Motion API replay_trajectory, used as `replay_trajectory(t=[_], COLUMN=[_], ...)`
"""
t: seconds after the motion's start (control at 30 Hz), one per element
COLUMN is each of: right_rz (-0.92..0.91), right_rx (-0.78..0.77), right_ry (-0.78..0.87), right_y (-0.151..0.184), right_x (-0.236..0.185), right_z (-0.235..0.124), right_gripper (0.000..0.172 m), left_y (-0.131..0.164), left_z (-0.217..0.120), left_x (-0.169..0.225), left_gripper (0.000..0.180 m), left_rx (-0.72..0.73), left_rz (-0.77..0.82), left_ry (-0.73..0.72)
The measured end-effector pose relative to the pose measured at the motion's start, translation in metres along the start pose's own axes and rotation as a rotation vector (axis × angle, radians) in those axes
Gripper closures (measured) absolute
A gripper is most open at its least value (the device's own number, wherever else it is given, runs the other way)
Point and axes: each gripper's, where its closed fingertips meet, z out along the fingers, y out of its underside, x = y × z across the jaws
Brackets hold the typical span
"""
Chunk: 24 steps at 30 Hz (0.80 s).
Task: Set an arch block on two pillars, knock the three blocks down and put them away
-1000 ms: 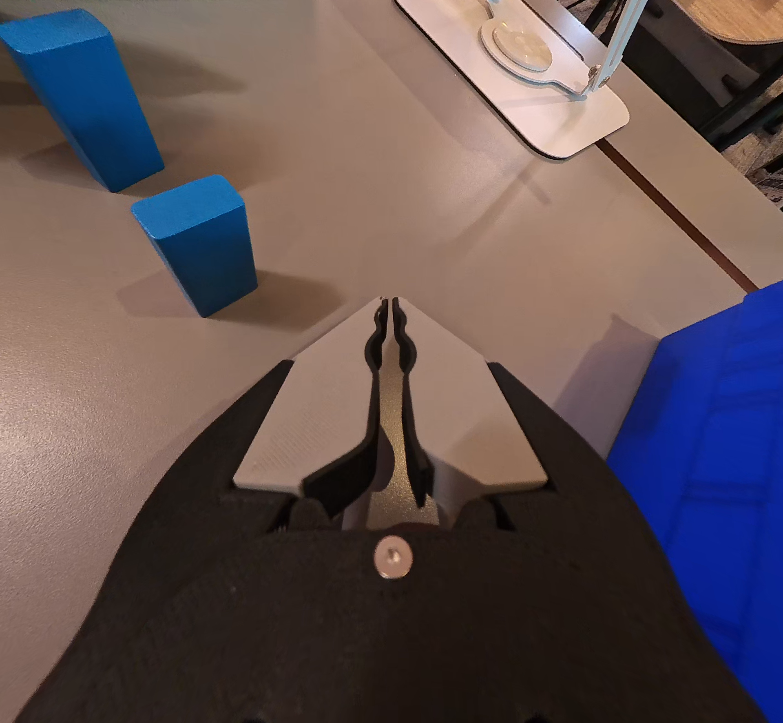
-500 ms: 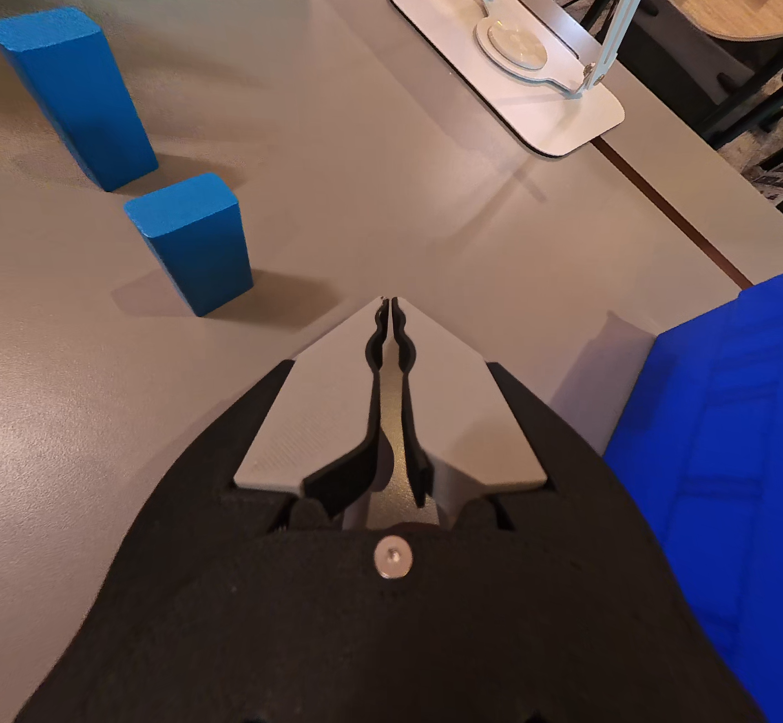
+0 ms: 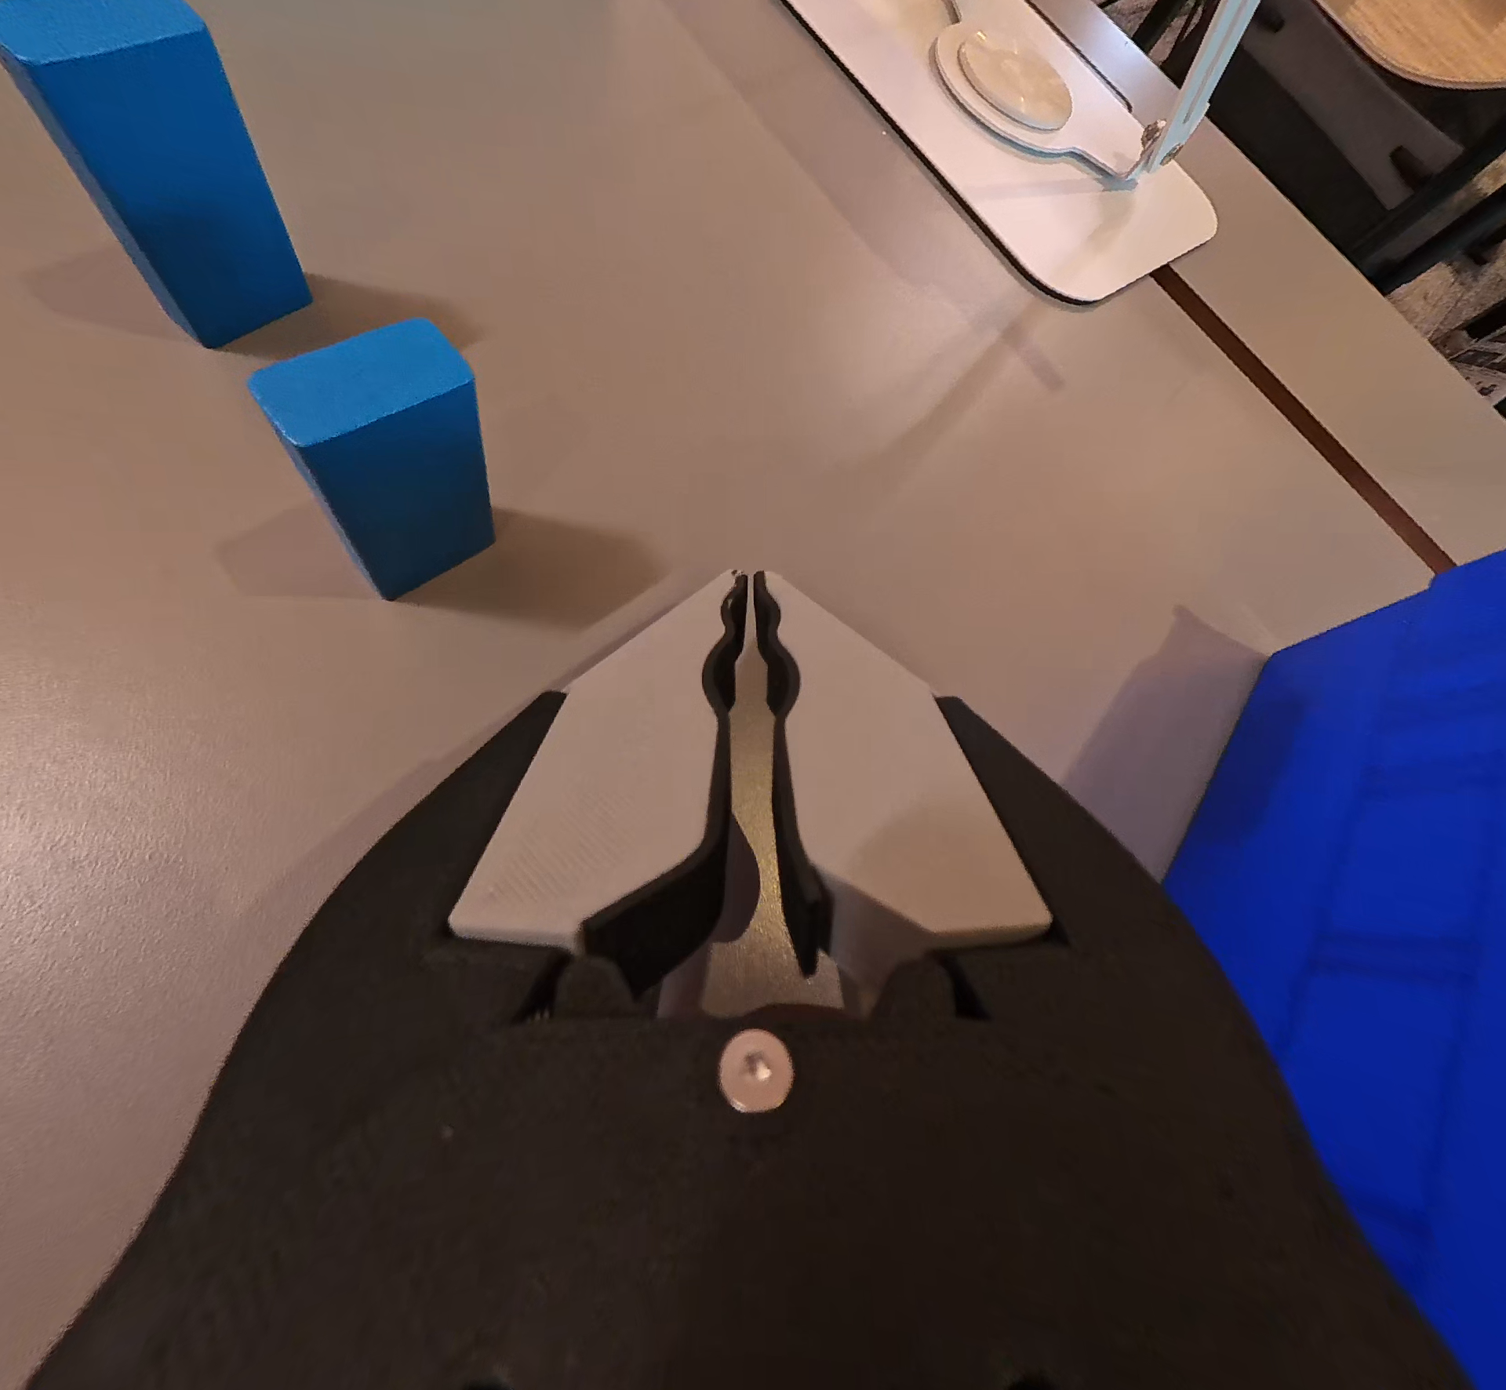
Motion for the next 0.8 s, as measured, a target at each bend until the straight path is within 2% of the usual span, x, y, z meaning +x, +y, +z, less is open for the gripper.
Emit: replay_trajectory(t=[0.13, 0.2, 0.23, 0.27, 0.4, 0.5, 0.6, 0.7, 0.8], right_rz=[-0.001, -0.002, -0.004, -0.006, -0.015, -0.013, -0.012, -0.005, 0.020], right_rx=[0.004, 0.007, 0.009, 0.012, 0.029, 0.048, 0.066, 0.086, 0.126], right_ry=[-0.004, -0.007, -0.009, -0.011, -0.009, -0.003, 0.006, 0.009, 0.017], right_y=[-0.001, -0.001, -0.002, -0.002, -0.007, -0.012, -0.015, -0.020, -0.027], right_x=[0.000, -0.001, -0.001, -0.002, -0.003, -0.003, -0.001, 0.001, 0.004], right_z=[0.000, -0.001, -0.001, -0.001, -0.004, -0.008, -0.011, -0.014, -0.020], right_gripper=[0.172, 0.172, 0.172, 0.172, 0.172, 0.172, 0.172, 0.172, 0.169], left_y=[0.037, 0.048, 0.050, 0.050, 0.045, 0.020, -0.031, -0.083, -0.118], left_z=[0.027, 0.032, 0.034, 0.035, 0.031, 0.014, -0.025, -0.070, -0.110], left_x=[-0.012, -0.018, -0.018, -0.016, -0.012, -0.020, -0.019, 0.030, 0.104], left_gripper=[0.138, 0.157, 0.157, 0.166, 0.168, 0.169, 0.169, 0.169, 0.169], left_rx=[-0.274, -0.356, -0.370, -0.377, -0.345, -0.202, 0.069, 0.362, 0.630], left_rz=[0.167, 0.228, 0.241, 0.241, 0.248, 0.238, 0.224, 0.245, 0.438], left_ry=[-0.103, -0.148, -0.148, -0.144, -0.147, -0.229, -0.334, -0.270, -0.257])
